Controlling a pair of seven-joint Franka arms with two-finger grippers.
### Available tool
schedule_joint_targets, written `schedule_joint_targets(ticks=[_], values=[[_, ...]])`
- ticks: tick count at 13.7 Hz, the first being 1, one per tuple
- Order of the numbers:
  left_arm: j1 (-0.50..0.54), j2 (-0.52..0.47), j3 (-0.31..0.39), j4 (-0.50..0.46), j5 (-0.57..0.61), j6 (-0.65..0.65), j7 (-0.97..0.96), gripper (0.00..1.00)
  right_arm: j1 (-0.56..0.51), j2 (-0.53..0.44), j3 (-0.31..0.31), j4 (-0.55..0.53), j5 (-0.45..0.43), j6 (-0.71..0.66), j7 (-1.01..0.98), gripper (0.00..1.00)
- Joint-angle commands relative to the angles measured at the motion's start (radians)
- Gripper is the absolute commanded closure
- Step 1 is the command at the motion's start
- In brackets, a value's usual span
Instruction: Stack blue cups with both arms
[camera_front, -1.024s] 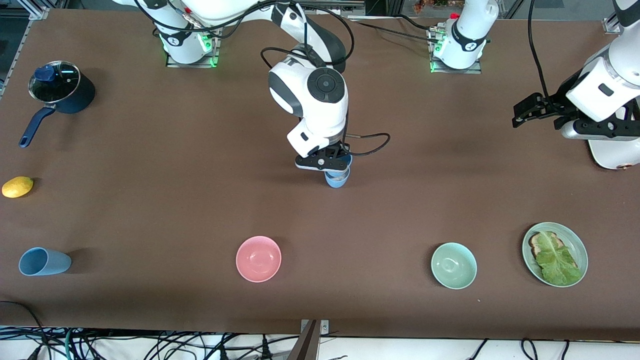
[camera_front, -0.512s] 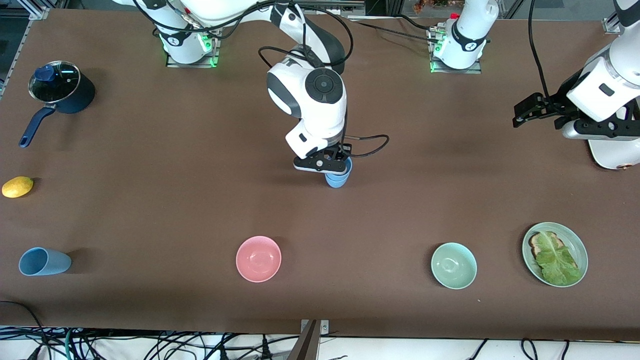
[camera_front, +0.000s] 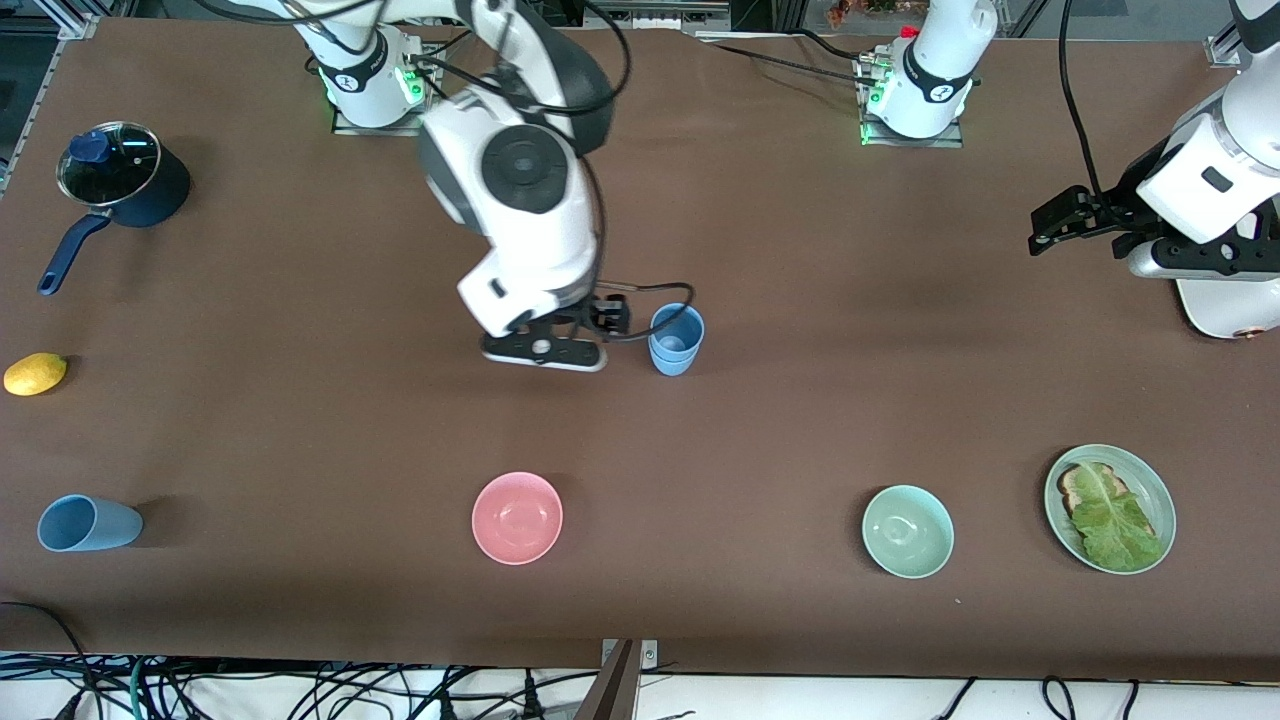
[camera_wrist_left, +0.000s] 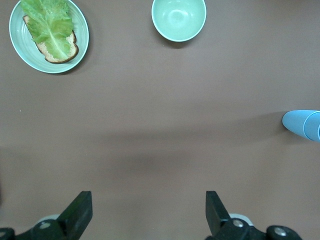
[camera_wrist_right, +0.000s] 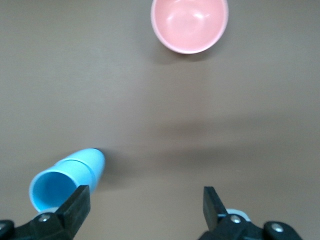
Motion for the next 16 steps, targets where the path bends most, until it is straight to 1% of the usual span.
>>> schedule_joint_targets(ticks=[1, 2, 4, 7, 9, 10, 11, 13, 14, 15, 16], values=[[0.002, 0.002, -0.005, 0.022, 0.018, -0.022, 0.004, 0.00, -0.083, -0.074, 0.006, -0.008, 0.032, -0.126, -0.182, 0.00], [0.002, 0.002, -0.005, 0.022, 0.019, -0.022, 0.004, 0.00, -0.096, -0.094, 0.001, -0.008, 0.027, -0.166, -0.242, 0.00], [0.004, 0.002, 0.001, 0.022, 0.021, -0.022, 0.004, 0.00, -0.165, -0.135, 0.004, -0.008, 0.029, -0.221, -0.300, 0.00], [0.004, 0.002, -0.002, 0.020, 0.074, -0.022, 0.009, 0.00, -0.280, -0.251, 0.006, -0.035, 0.029, -0.286, -0.513, 0.00], [0.004, 0.000, 0.003, 0.020, 0.062, -0.023, 0.009, 0.00, -0.337, -0.379, -0.002, -0.162, 0.030, -0.295, -0.582, 0.00], [0.004, 0.002, 0.004, 0.022, 0.061, -0.025, 0.009, 0.00, -0.350, -0.438, -0.015, -0.232, 0.030, -0.291, -0.606, 0.00], [0.004, 0.000, 0.003, 0.022, 0.059, -0.026, 0.007, 0.00, -0.351, -0.506, -0.040, -0.314, 0.032, -0.285, -0.616, 0.00], [0.004, 0.002, 0.004, 0.020, 0.047, -0.026, 0.007, 0.00, -0.351, -0.626, -0.097, -0.479, 0.033, -0.217, -0.653, 0.00], [0.005, 0.002, 0.007, 0.020, 0.021, -0.026, 0.007, 0.00, -0.351, -0.669, -0.106, -0.527, 0.033, -0.194, -0.670, 0.00], [0.005, 0.002, 0.009, 0.020, 0.016, -0.026, 0.007, 0.00, -0.356, -0.678, -0.106, -0.537, 0.033, -0.200, -0.678, 0.00], [0.005, 0.002, 0.009, 0.020, 0.016, -0.028, 0.007, 0.00, -0.389, -0.680, -0.100, -0.534, 0.033, -0.200, -0.705, 0.00]])
